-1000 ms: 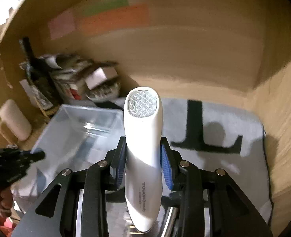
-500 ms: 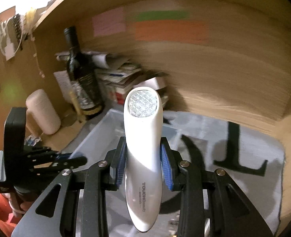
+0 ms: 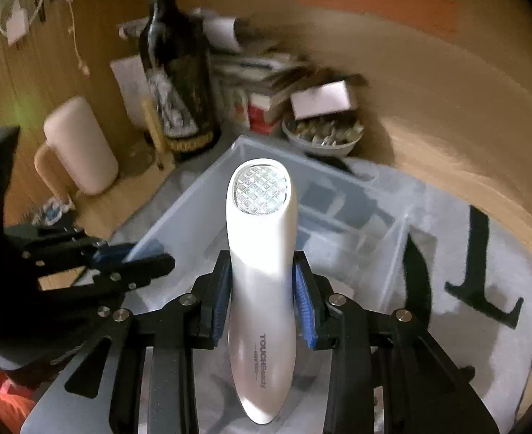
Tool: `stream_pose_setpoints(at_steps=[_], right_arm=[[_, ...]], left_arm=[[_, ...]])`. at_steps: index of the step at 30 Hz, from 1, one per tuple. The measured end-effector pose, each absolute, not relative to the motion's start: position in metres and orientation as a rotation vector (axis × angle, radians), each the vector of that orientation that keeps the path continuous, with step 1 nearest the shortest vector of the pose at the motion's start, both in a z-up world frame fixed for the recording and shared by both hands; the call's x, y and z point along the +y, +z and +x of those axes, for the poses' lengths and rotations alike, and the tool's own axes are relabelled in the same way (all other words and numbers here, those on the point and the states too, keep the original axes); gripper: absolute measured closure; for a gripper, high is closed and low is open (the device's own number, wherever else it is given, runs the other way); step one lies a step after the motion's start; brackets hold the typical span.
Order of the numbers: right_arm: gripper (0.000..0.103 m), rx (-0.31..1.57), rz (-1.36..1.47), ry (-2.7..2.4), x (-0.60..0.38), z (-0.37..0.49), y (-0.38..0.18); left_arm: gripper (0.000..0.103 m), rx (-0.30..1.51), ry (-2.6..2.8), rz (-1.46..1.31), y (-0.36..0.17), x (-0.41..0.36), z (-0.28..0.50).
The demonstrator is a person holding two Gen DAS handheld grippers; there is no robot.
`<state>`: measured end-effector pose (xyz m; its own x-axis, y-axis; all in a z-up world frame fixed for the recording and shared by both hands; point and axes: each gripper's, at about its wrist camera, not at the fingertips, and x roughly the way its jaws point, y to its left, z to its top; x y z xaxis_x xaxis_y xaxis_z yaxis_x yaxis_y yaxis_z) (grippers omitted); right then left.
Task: Organize rigid objects
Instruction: 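Lower the white device into the clear box and open the right gripper, then grasp the black handled item on the mat with the right gripper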
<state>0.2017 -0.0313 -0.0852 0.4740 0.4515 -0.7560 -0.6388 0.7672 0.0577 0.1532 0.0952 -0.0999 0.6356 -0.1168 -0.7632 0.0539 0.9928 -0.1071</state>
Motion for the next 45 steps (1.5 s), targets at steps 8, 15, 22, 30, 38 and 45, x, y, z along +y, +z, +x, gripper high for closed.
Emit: stream_pose_setpoints(at_steps=[8,15,22,30,38,45], right_arm=[[0.073,0.918,-0.346,0.696,-0.013,0.202,-0.101],[0.071,0.953,-0.388,0.687,-0.009,0.204,-0.106],[0.063,0.884,-0.355,0.666,-0.02,0.199,-0.09],[0.049,0.792,-0.292,0.613,-0.047,0.191,-0.062],[0.049,0.748,-0.215,0.446,-0.11,0.199,-0.042],[0.049,0.812,-0.14,0.229,-0.178,0.206,-0.059]], left_arm=[[0.093,0.877,-0.099,-0.077,-0.1,0.095,0.153],[0.093,0.877,-0.098,-0.08,-0.1,0.095,0.153],[0.093,0.884,-0.101,-0.08,-0.1,0.092,0.154],[0.093,0.886,-0.101,-0.084,-0.1,0.095,0.156],[0.093,0.887,-0.102,-0.076,-0.101,0.096,0.156],[0.093,0.886,-0.104,-0.079,-0.101,0.096,0.156]])
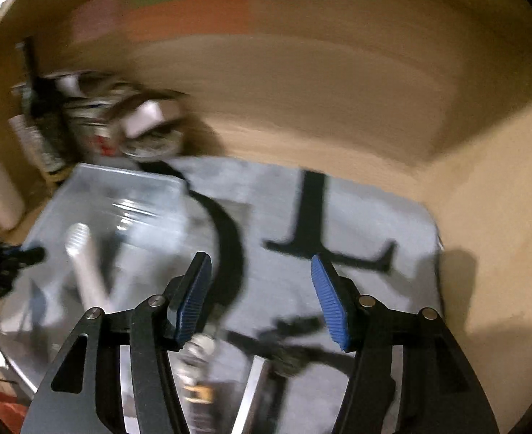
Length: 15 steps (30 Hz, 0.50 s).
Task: Organize rigid objects
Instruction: 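Grasp the black handled item on the mat with the right gripper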
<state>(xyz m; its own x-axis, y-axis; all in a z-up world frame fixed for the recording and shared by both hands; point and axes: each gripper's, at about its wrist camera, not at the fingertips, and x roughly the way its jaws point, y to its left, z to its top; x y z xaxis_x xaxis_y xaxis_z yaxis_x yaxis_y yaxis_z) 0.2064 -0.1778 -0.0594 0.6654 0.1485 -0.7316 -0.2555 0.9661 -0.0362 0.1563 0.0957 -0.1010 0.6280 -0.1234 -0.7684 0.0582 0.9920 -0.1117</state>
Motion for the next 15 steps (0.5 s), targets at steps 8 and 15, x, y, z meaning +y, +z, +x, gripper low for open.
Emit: stream_pose_setpoints(at_steps=[8,15], right_arm=[[0.049,0.952,-0.052,0.181,-0.206,0.205,-0.103],[0.035,1.019,-0.074,0.23,-0.194,0.214,-0.128]], left_arm=[[0.093,0.887,-0.103,-0.077,-0.101,0.096,0.156],[0.093,0.889,-0.097,-0.07,-0.102,0.094,0.155]])
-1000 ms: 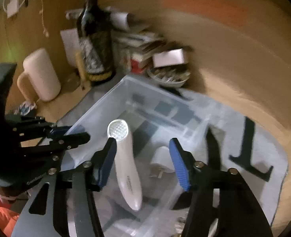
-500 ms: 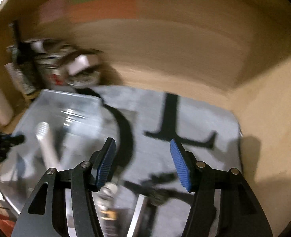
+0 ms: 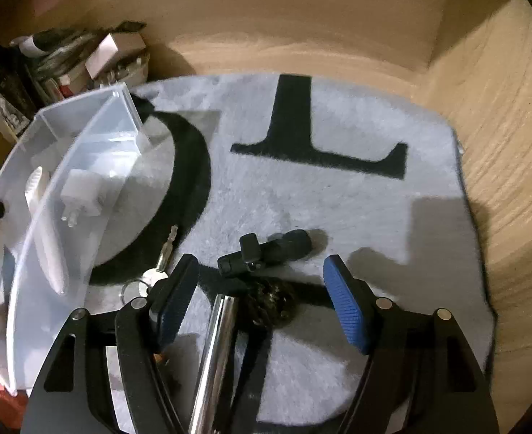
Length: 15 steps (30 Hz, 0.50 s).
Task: Organize rigid objects
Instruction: 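Grasp the black handled item on the mat with the right gripper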
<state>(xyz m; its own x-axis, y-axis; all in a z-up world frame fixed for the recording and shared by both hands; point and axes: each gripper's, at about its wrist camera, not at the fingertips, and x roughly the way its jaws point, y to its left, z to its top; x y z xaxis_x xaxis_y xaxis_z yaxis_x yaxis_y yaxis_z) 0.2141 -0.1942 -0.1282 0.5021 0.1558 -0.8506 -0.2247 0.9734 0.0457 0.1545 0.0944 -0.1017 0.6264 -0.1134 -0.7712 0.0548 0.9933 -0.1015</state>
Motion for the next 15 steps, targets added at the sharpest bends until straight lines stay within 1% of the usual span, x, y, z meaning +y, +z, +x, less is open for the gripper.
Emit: stream_pose_setpoints(at_steps=[4,7,9,15], right_arm=[[0.035,1.075,-0.039,0.24,-0.197,0.226,-0.144],[0.035,1.058,-0.057,0.233,-0.195,0.227,-0.145],[0.046,1.047,-0.069,0.227,-0.194,0.229,-0.144],[0.049,1.028,-0.078,0.231,-0.196,0.226,-0.141]], left_arm=[[0.093,0.887,-0.093,-0.072,-0.102,0.094,0.154],[0.093,0.891,-0.092,-0.075,-0.103,0.094,0.154],[0.093,0.895,-0.092,-0.08,-0.103,0.095,0.154],[0.093,0.895,-0.094,-0.082,-0.103,0.096,0.155]])
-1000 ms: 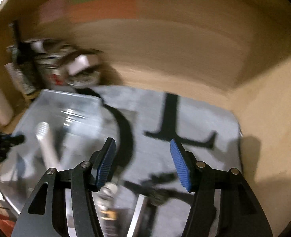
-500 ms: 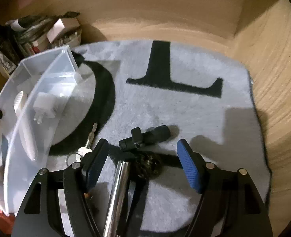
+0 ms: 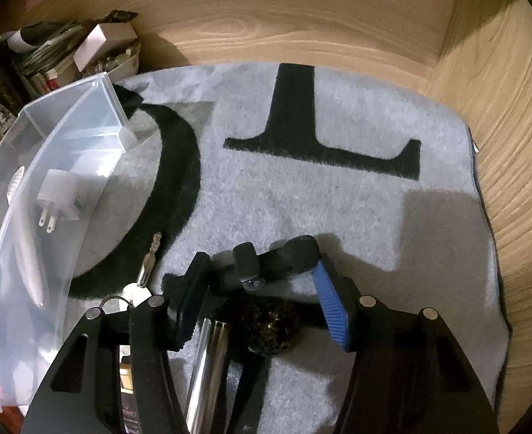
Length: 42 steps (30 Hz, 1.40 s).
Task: Organize rigid objects
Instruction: 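Grasp the black handled item on the mat with the right gripper, then place the black item into the clear box and release it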
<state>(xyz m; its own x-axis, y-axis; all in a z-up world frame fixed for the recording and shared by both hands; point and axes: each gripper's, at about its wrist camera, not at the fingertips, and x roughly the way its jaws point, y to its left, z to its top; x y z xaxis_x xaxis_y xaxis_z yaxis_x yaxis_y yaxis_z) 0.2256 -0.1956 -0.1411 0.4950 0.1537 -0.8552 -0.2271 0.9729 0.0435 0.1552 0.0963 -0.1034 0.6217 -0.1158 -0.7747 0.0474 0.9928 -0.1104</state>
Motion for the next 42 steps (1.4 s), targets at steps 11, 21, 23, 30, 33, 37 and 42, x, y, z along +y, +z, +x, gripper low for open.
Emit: stream_pose_setpoints(at_steps=[11,21,23,30,33,37,42], right_arm=[[0.049,0.892,-0.111,0.257,-0.184,0.215,-0.094],[0.049,0.696,-0.166,0.421,-0.131,0.199,-0.046],[0.049,0.684,-0.18,0.454,-0.119,0.198,-0.044],[0.049,0.681,-0.233,0.535,-0.082,0.2,-0.047],[0.048,0.707,-0.253,0.56,-0.07,0.206,-0.054],[0.048,0.747,-0.276,0.581,-0.057,0.213,-0.065],[0.047,0.782,-0.284,0.603,-0.048,0.218,-0.074]], left_arm=[[0.093,0.897,-0.095,-0.084,-0.103,0.096,0.156],[0.093,0.898,-0.095,-0.085,-0.103,0.096,0.157],[0.093,0.898,-0.096,-0.086,-0.103,0.097,0.157],[0.093,0.896,-0.098,-0.089,-0.103,0.096,0.159],[0.093,0.895,-0.099,-0.089,-0.104,0.097,0.159],[0.093,0.895,-0.1,-0.092,-0.104,0.096,0.16],[0.093,0.895,-0.104,-0.09,-0.104,0.096,0.16]])
